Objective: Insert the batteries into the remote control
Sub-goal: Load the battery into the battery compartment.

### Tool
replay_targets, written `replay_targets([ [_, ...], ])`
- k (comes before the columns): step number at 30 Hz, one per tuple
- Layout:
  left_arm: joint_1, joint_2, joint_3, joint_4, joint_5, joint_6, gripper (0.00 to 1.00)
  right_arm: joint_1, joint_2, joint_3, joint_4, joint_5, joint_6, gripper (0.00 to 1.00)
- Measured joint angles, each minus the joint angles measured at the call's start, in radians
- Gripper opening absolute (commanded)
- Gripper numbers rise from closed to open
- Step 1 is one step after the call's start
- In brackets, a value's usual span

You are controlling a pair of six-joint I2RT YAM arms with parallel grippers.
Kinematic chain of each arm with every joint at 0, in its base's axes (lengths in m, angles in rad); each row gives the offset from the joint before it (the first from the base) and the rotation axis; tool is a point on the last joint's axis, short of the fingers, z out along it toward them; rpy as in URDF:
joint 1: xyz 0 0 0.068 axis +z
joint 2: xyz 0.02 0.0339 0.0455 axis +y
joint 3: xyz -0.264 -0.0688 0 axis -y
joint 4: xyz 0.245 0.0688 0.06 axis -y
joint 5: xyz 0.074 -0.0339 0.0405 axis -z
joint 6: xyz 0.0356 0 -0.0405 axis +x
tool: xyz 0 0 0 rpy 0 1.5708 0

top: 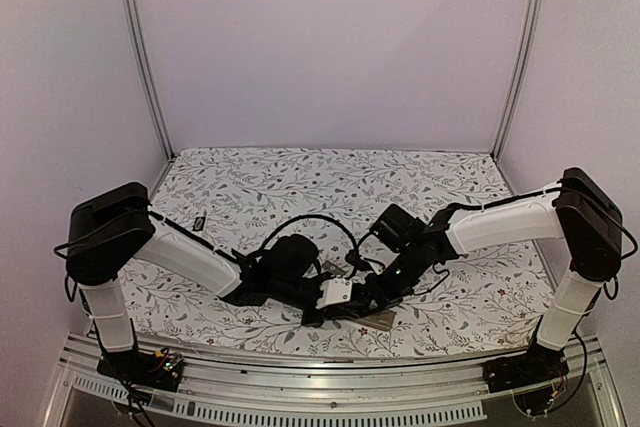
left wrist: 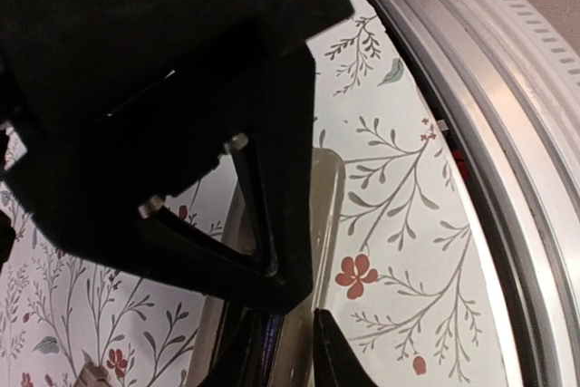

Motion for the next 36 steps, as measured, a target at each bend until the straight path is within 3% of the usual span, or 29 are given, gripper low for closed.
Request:
replay_targets([
  [5,0.0,0.0,0.001,0.0,-0.01,-0.014,0.13,0.0,0.0,0.0,0.0,0.0,0.0,0.01],
  [16,0.0,0.001,0.015,-0.021,-0.017,-0.02,0.13,0.0,0.0,0.0,0.001,0.001,-0.001,0.03],
  [24,0.007,0.007,0.04,-0.056,-0.008,-0.021,0.05,0.0,0.0,0.0,-0.001,0.003,-0.005,0.06],
  [36,0.008,0.013,0.095,-0.165,-0.002,-0.006,0.15,0.0,-0.003,-0.006,0.011,0.01,-0.004,0.07],
])
